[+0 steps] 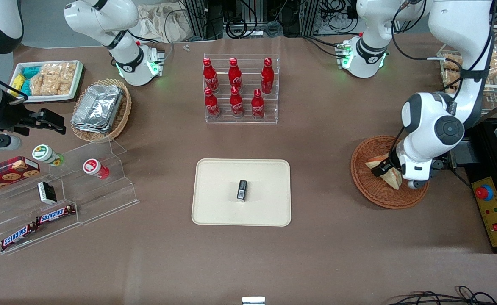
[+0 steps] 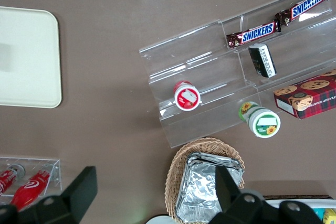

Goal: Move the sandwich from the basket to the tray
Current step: 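Lower the open left gripper onto the sandwich and close on it, then lift the sandwich out of the basket with the left gripper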

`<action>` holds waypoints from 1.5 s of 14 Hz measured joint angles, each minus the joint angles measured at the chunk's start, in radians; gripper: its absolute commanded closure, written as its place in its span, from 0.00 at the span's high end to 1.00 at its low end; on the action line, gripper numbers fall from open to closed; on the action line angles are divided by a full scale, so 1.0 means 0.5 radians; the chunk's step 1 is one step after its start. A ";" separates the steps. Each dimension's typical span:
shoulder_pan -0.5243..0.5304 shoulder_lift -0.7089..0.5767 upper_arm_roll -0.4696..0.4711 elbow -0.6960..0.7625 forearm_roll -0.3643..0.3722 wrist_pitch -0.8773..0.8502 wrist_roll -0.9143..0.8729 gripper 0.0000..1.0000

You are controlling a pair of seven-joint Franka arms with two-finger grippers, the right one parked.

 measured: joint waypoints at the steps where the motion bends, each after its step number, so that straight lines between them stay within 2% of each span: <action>1: 0.000 0.012 0.021 0.000 0.020 0.004 -0.003 1.00; 5: 0.003 0.008 0.055 0.007 0.028 0.036 -0.032 1.00; 10: 0.001 -0.153 0.053 0.027 0.056 -0.100 -0.066 1.00; 12: 0.001 -0.092 0.053 0.007 0.057 -0.052 -0.068 1.00; 13: 0.001 -0.025 0.053 -0.001 0.057 -0.008 -0.068 0.93; 14: 0.001 0.051 0.053 -0.003 0.057 0.035 -0.068 0.56; 15: 0.001 0.116 0.053 -0.002 0.057 0.077 -0.068 0.14; 16: 0.001 0.159 0.053 -0.001 0.057 0.107 -0.068 0.00; 21: 0.001 0.107 0.052 0.028 0.058 0.040 -0.071 0.00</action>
